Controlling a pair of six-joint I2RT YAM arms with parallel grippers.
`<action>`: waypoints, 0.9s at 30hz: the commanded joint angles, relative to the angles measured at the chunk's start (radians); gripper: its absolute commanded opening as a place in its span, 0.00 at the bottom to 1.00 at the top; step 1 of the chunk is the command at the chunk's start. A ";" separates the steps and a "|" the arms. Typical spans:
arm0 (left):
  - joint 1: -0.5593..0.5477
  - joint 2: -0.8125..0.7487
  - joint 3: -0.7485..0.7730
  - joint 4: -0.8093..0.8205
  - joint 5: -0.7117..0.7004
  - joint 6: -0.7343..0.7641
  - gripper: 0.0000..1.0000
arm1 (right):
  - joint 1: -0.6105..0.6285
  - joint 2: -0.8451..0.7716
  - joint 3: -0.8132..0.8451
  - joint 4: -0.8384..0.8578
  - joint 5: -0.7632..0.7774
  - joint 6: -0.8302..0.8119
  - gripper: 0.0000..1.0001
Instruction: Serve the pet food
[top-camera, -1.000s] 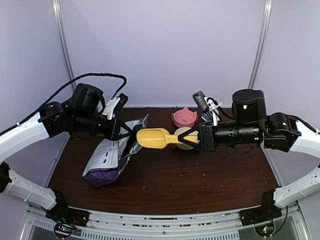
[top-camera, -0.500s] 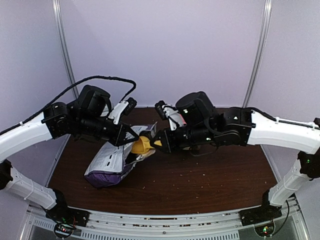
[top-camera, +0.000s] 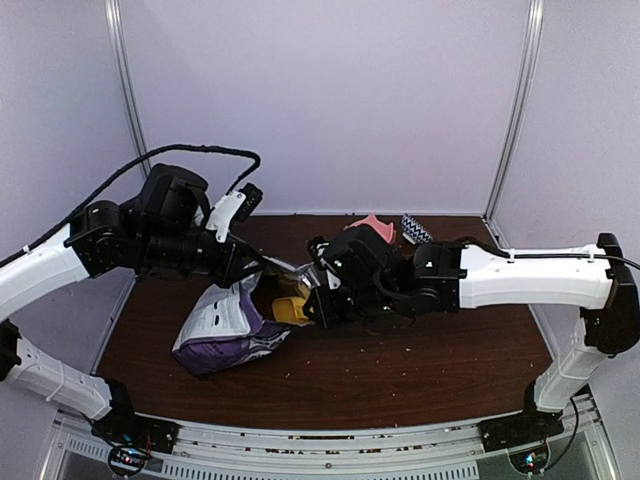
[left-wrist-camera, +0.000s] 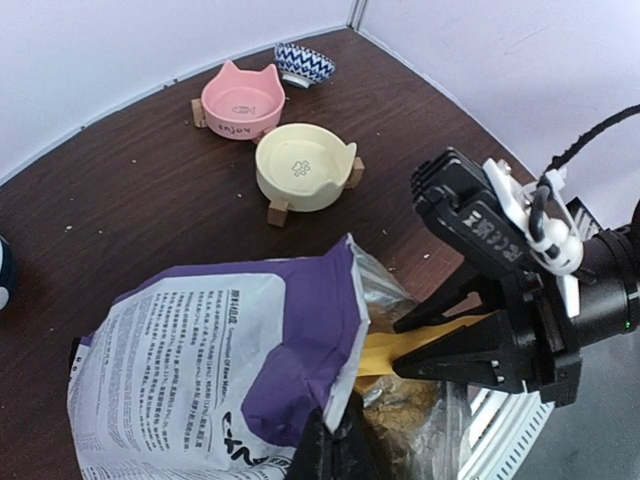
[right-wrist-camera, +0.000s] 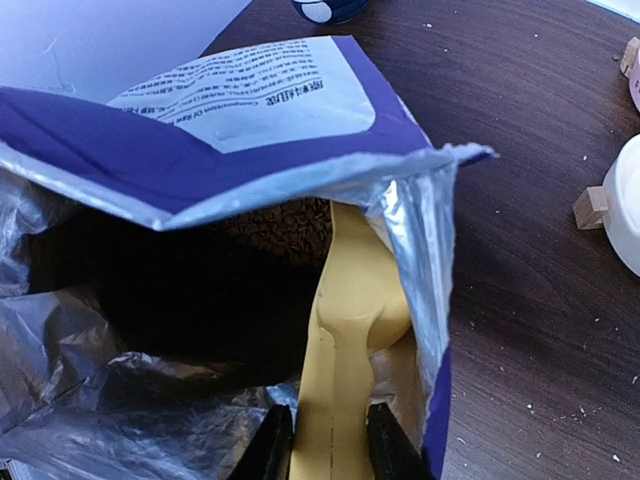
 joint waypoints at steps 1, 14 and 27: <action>-0.002 0.017 0.036 0.272 0.167 -0.030 0.00 | -0.024 0.052 -0.022 -0.089 0.120 0.017 0.00; -0.004 0.117 0.023 0.358 0.205 -0.033 0.00 | -0.024 0.274 0.081 0.108 -0.172 0.001 0.00; -0.004 0.140 0.033 0.384 0.177 -0.022 0.00 | -0.041 0.209 0.010 0.215 -0.602 -0.014 0.00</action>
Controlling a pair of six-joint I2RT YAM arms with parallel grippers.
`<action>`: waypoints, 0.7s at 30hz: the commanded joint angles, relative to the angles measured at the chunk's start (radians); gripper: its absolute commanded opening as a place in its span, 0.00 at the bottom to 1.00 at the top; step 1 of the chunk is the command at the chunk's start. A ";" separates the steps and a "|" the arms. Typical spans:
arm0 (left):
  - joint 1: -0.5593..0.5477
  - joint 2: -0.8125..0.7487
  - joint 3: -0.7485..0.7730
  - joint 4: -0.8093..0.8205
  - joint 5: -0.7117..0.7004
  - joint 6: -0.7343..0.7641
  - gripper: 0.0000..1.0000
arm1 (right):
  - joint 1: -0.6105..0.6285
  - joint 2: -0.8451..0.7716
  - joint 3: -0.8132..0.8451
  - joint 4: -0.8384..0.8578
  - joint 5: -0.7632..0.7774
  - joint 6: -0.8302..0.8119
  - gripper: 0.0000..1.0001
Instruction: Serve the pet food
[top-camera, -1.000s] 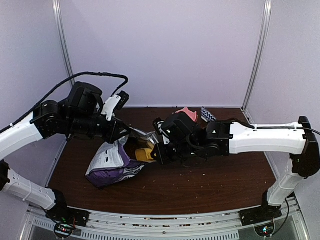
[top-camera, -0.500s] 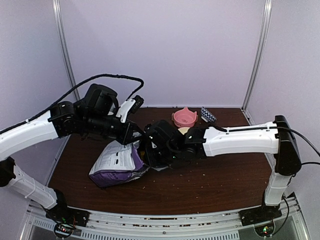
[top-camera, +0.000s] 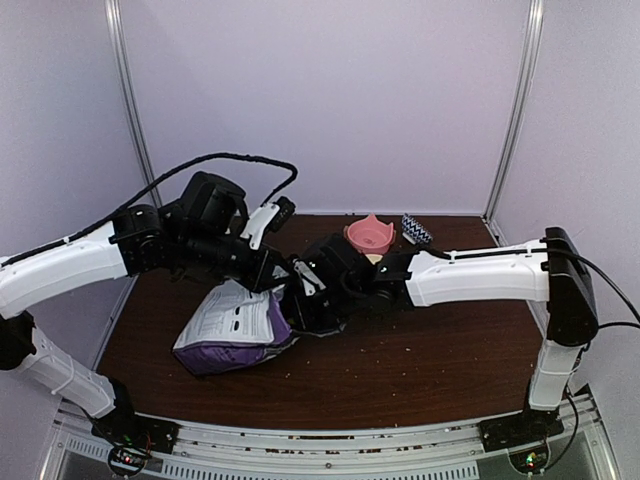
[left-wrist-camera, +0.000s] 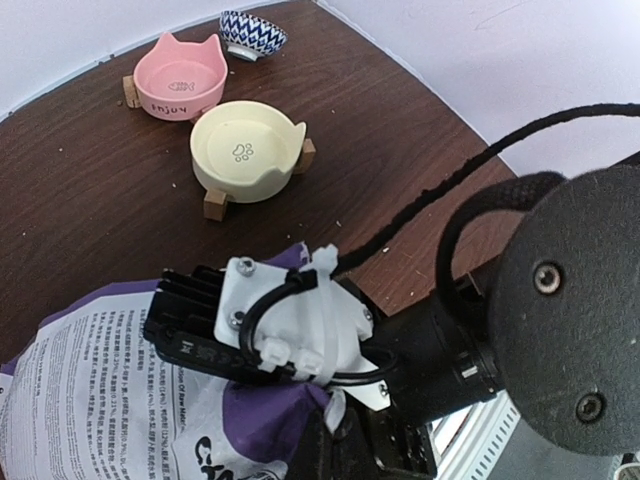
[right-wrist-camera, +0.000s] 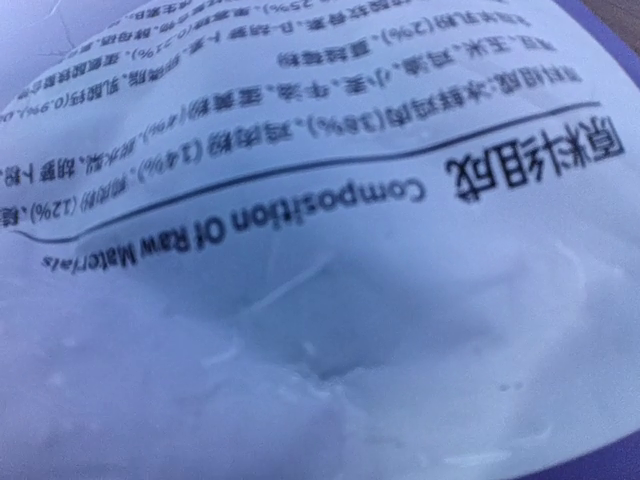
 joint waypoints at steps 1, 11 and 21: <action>-0.005 -0.019 0.035 0.250 0.025 0.016 0.00 | 0.029 -0.030 -0.054 0.060 -0.322 0.000 0.00; -0.005 -0.085 -0.001 0.197 -0.056 0.021 0.00 | -0.044 -0.237 -0.184 0.163 -0.394 0.153 0.00; -0.005 -0.176 -0.041 0.188 -0.123 0.015 0.00 | -0.150 -0.455 -0.413 0.367 -0.399 0.414 0.00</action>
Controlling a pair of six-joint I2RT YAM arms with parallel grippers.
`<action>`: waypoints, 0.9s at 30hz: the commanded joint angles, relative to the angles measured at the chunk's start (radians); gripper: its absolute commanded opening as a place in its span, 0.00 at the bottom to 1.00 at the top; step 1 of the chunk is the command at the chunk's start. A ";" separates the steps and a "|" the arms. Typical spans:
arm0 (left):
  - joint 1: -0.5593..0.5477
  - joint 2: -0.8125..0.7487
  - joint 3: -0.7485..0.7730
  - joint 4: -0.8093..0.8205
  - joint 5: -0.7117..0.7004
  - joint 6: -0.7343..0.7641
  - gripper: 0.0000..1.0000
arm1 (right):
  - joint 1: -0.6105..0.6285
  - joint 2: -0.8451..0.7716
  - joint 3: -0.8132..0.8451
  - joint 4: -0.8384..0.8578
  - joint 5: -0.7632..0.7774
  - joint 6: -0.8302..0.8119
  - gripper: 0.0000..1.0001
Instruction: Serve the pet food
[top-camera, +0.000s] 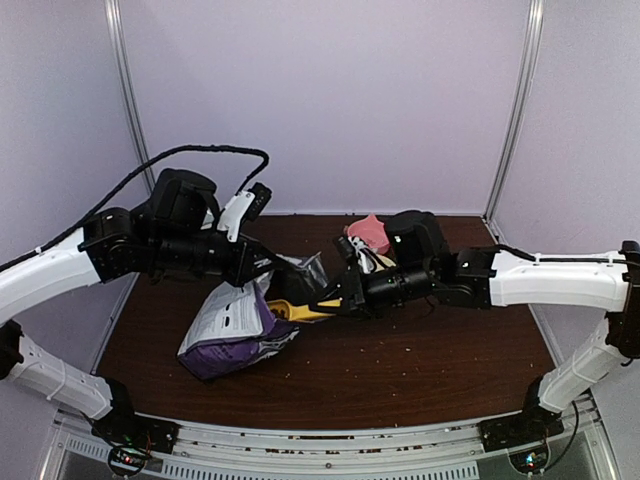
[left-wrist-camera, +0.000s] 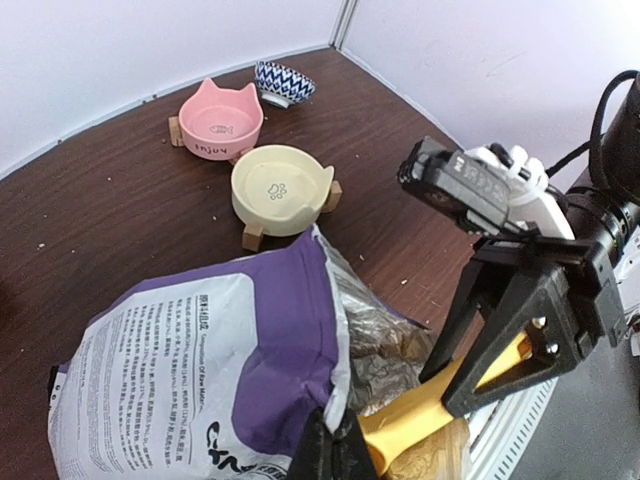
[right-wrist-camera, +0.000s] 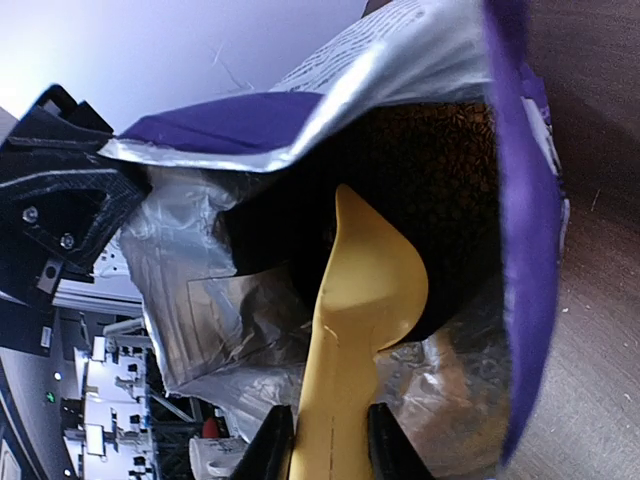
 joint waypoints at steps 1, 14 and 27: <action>0.000 -0.067 -0.003 0.174 -0.035 0.019 0.00 | -0.045 -0.090 -0.101 0.154 -0.037 0.166 0.00; 0.000 -0.123 -0.029 0.179 -0.105 0.040 0.00 | -0.151 -0.293 -0.227 0.161 -0.024 0.260 0.00; 0.001 -0.139 -0.025 0.185 -0.194 -0.015 0.00 | -0.158 -0.358 -0.326 0.395 -0.128 0.387 0.00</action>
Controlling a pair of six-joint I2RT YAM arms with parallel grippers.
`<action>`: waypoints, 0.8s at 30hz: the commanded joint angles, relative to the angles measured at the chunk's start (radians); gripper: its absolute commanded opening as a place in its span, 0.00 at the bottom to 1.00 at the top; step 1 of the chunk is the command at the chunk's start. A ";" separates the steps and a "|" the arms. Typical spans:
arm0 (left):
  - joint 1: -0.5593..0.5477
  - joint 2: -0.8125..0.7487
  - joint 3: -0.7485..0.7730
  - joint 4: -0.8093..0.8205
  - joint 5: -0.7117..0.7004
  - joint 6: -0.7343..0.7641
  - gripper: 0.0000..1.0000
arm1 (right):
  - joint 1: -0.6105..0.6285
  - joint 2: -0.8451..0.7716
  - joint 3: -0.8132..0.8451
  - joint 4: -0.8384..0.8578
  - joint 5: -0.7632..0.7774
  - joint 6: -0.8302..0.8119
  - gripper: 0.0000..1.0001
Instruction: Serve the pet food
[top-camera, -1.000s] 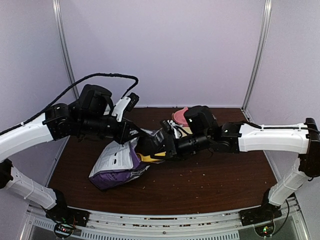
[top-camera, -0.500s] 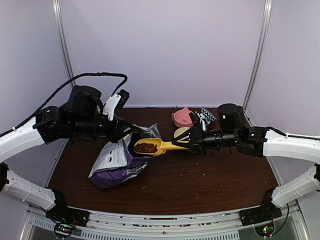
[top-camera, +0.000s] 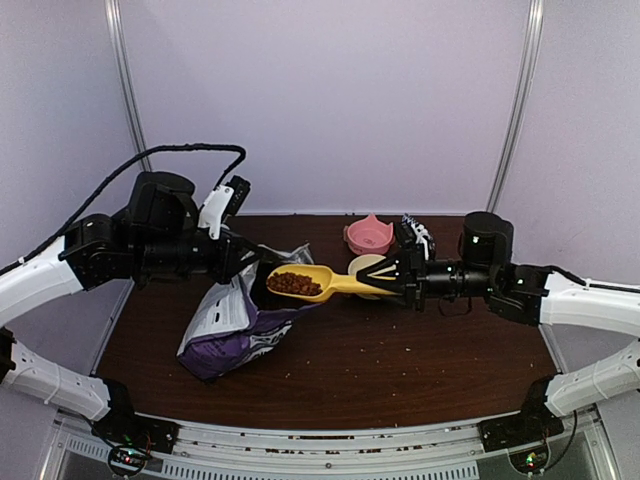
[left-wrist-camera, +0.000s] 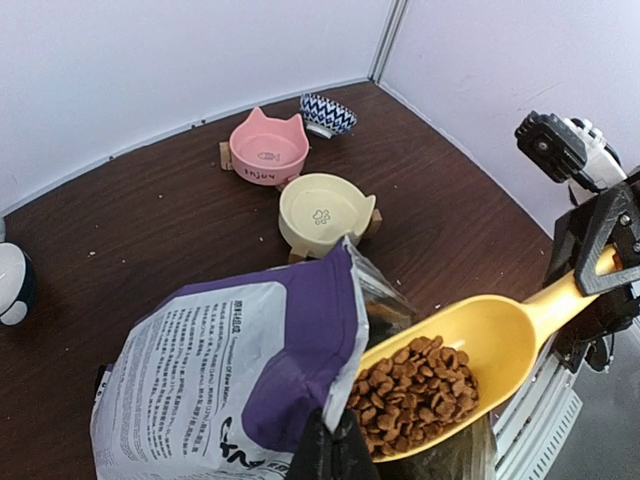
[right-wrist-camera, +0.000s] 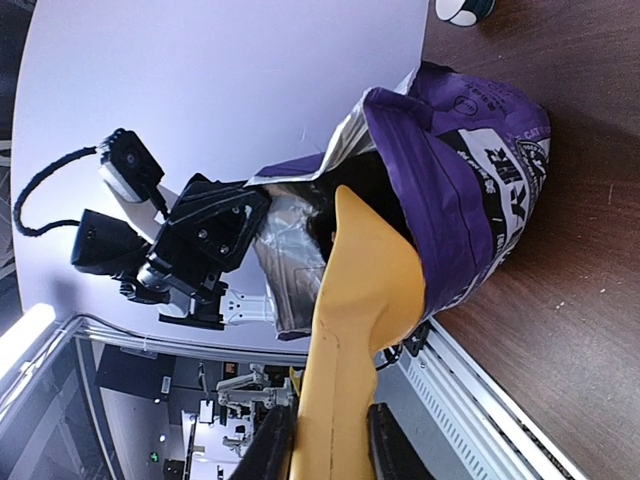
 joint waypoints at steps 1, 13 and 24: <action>0.001 -0.043 0.026 0.172 -0.067 -0.035 0.00 | -0.008 -0.032 -0.023 0.129 -0.063 0.063 0.00; 0.003 -0.036 0.031 0.204 -0.039 -0.065 0.00 | -0.008 -0.035 -0.101 0.454 -0.071 0.258 0.00; 0.013 -0.037 0.036 0.178 -0.044 -0.063 0.00 | -0.028 -0.100 -0.105 0.380 -0.001 0.211 0.00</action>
